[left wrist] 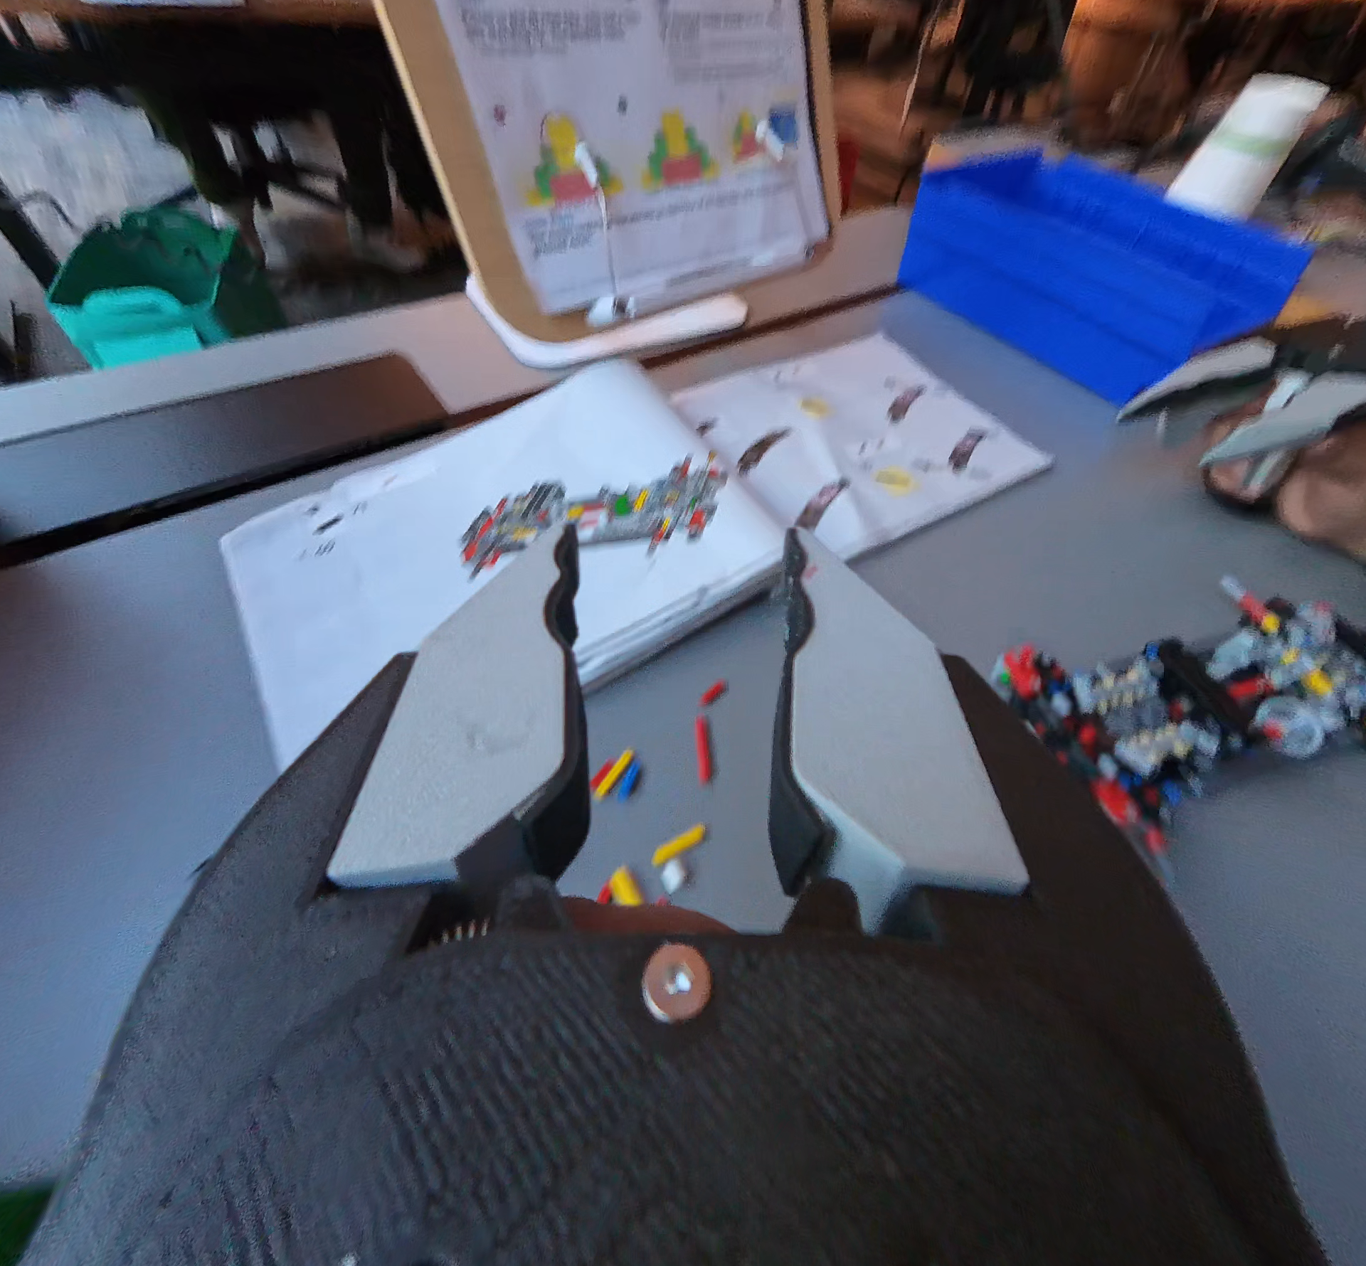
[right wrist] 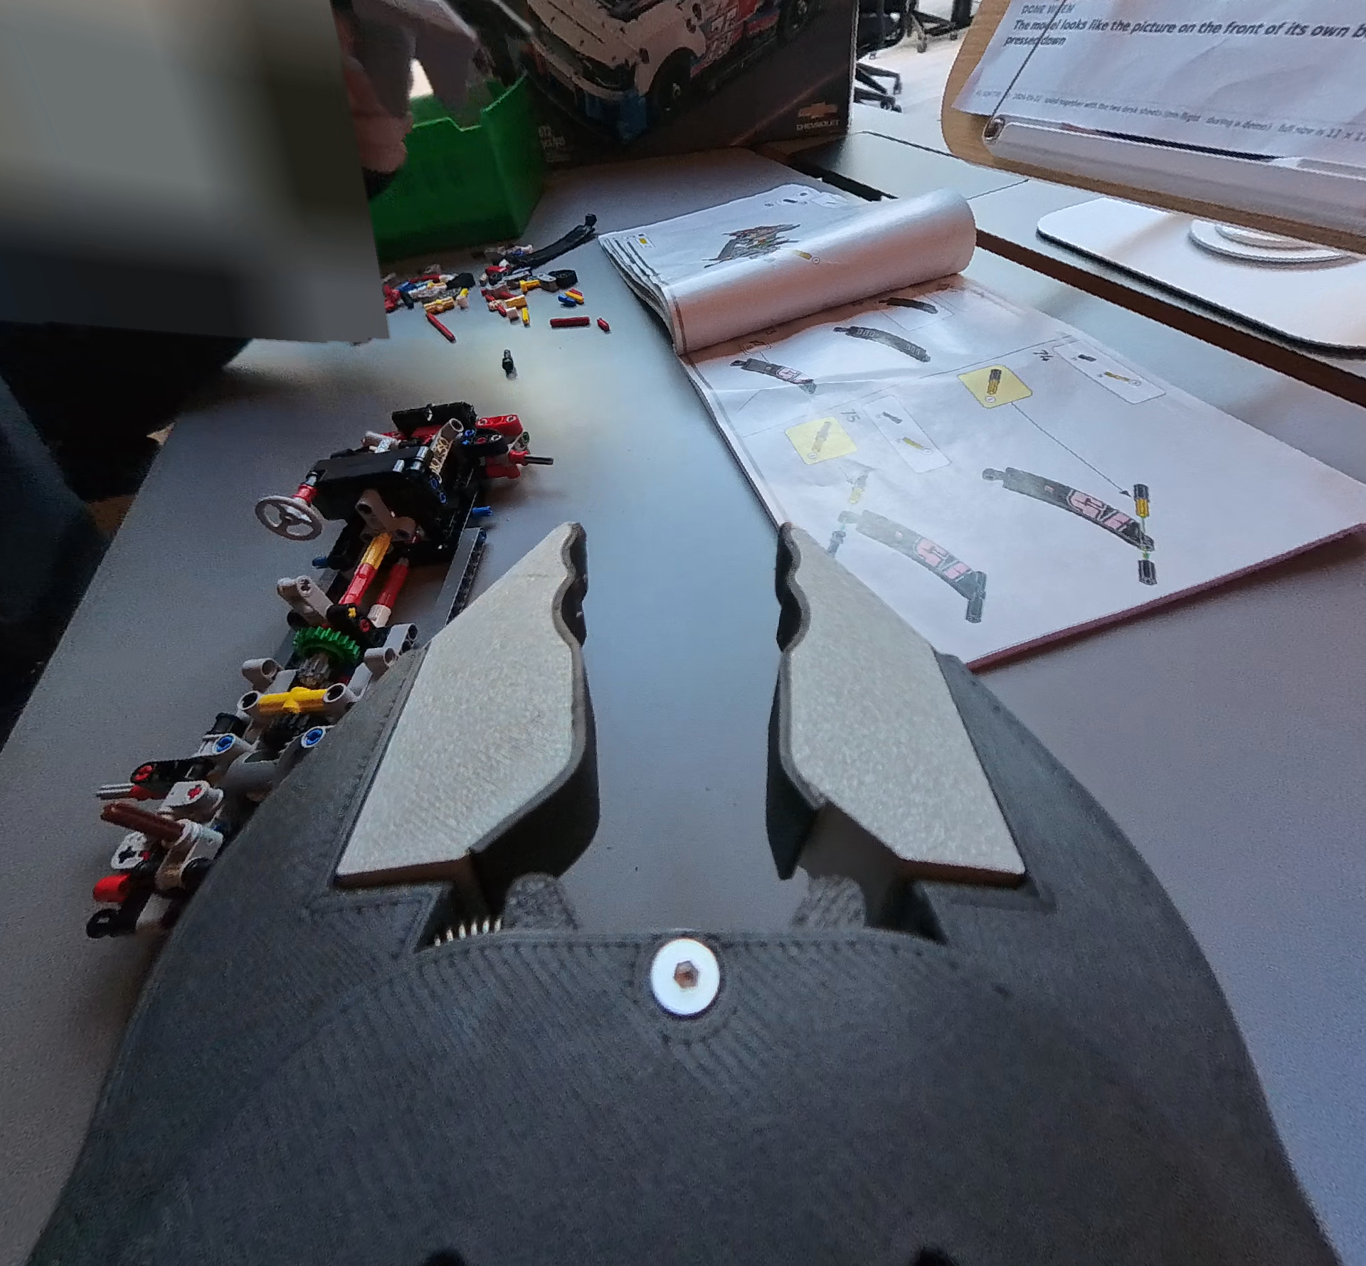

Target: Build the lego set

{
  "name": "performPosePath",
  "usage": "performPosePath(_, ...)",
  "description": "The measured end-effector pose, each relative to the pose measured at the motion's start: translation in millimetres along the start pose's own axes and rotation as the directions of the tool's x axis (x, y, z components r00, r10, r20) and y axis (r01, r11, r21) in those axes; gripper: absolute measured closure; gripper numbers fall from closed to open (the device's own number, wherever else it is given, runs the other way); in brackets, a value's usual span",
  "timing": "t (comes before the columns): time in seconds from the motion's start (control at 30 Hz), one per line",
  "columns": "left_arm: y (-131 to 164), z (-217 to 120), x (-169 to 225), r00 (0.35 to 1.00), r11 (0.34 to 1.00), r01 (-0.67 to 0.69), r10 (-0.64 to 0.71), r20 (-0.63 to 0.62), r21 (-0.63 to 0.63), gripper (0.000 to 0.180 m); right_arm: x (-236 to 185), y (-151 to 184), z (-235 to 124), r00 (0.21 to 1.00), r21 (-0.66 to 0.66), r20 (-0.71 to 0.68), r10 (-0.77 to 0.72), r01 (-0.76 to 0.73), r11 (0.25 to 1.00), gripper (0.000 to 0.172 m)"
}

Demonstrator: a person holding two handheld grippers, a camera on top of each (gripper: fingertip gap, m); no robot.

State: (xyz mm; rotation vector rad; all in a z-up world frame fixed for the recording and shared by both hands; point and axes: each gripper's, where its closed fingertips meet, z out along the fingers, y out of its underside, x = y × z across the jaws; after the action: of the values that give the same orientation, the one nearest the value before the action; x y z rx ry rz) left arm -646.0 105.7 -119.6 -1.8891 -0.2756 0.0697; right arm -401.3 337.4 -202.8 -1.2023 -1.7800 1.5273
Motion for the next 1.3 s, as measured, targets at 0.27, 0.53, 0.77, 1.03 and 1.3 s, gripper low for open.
performPosePath(0.27, 56.0, -81.4, -75.3, 0.898, 0.91, -0.137, 0.281, 0.339, -0.391, 0.129, 2.1, -1.2, -1.1, 1.0, 0.011, -0.022, -0.005, 0.005, 1.0, 0.124)
performPosePath(0.53, 105.9, -76.0, -99.4, 0.944, 0.845, 0.087, 0.099, 0.315, -0.528, 0.128, -4.5, 3.3, 3.3, 1.0, -0.023, -0.005, -0.024, 0.024, 0.999, 0.126)
performPosePath(0.77, 132.8, -32.0, -151.0, 0.905, 0.698, 0.262, 0.061, 0.42, -0.666, 0.124, -12.7, 3.2, 3.6, 0.999, -0.018, 0.014, -0.036, 0.037, 0.999, 0.128)
performPosePath(1.03, 153.2, -14.5, -150.0, 0.894, 0.605, 0.378, -0.04, 0.447, -0.701, 0.156, -10.5, -1.7, 0.7, 0.998, 0.015, 0.057, 0.036, -0.037, 0.999, 0.134)
performPosePath(1.3, 132.9, -20.5, -150.2, 0.867, 0.667, 0.235, 0.185, 0.463, -0.707, 0.156, -12.0, -4.7, -0.8, 0.998, 0.033, 0.056, 0.036, -0.038, 0.999, 0.141)
